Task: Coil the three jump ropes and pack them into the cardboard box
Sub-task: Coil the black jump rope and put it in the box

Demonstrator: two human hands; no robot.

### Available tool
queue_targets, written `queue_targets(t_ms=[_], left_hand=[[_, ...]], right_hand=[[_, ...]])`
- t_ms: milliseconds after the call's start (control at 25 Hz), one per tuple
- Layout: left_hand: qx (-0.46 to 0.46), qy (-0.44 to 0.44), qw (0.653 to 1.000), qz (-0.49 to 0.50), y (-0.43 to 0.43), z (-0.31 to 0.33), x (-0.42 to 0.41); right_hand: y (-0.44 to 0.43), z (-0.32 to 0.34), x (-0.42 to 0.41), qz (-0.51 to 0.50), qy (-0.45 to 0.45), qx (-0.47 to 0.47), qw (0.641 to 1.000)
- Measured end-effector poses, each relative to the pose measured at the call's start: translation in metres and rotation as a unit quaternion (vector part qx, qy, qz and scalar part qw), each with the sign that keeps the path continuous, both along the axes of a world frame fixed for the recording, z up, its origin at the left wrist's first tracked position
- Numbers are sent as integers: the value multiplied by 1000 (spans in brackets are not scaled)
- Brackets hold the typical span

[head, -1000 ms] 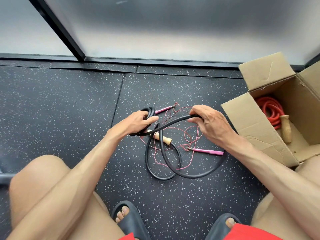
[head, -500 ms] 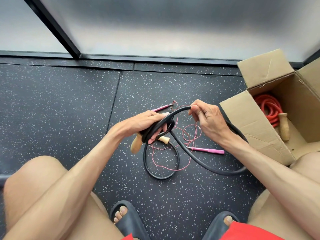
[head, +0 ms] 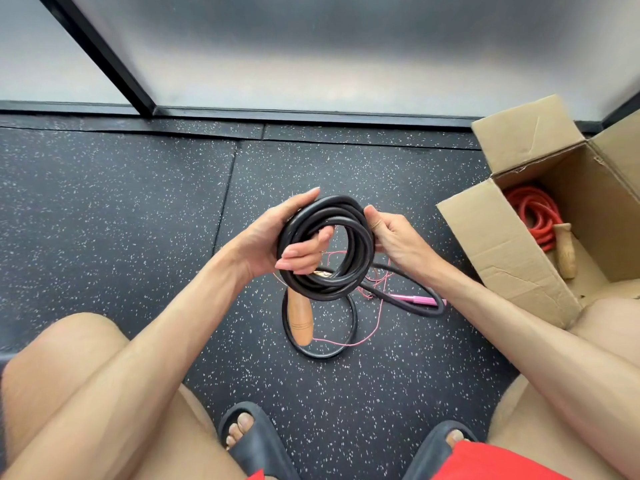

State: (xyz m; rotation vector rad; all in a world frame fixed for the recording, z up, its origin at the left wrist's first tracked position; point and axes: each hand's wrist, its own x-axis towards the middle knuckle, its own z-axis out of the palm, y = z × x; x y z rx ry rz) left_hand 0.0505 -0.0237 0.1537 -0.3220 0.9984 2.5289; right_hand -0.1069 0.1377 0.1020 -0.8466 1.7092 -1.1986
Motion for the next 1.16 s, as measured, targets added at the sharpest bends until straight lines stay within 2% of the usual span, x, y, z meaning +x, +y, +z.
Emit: queue_targets(t_ms=[160,280,400,480,560,680,760,840,960,1040,1160], left_hand=[[23,12,996,85,-1,4,-1],[15,18,991,133,-1,5,-1],[-8,15,983,180,-1,4,0],[-17,14,971,237,-4,5,0],[-20,8,950,312,-7,5,0],[-36,-17,911,410,-9,2,-3],[-47,-39,894,443,-6,0,-6],[-67,-42,883,463,-3,0,-8],[-175,-27,852,492,-2,-1,-9],[-278,-38,822,497,-3,-4,-8],[-438,-56,771,458,8,-8,-9]], right_hand=[[3,-5,13,32,-159,30,986],[3,-6,19,50,-183,39,981],[3,-9,19,113,-64,111,985],[7,-14,20,152,44,157,975],[9,-20,19,149,140,189,960],[9,-19,23,149,143,184,961],[10,-19,28,182,128,173,959],[13,-20,34,224,150,181,946],[18,-21,39,261,173,214,925],[20,-14,41,269,162,206,927],[19,-2,47,289,147,198,925]])
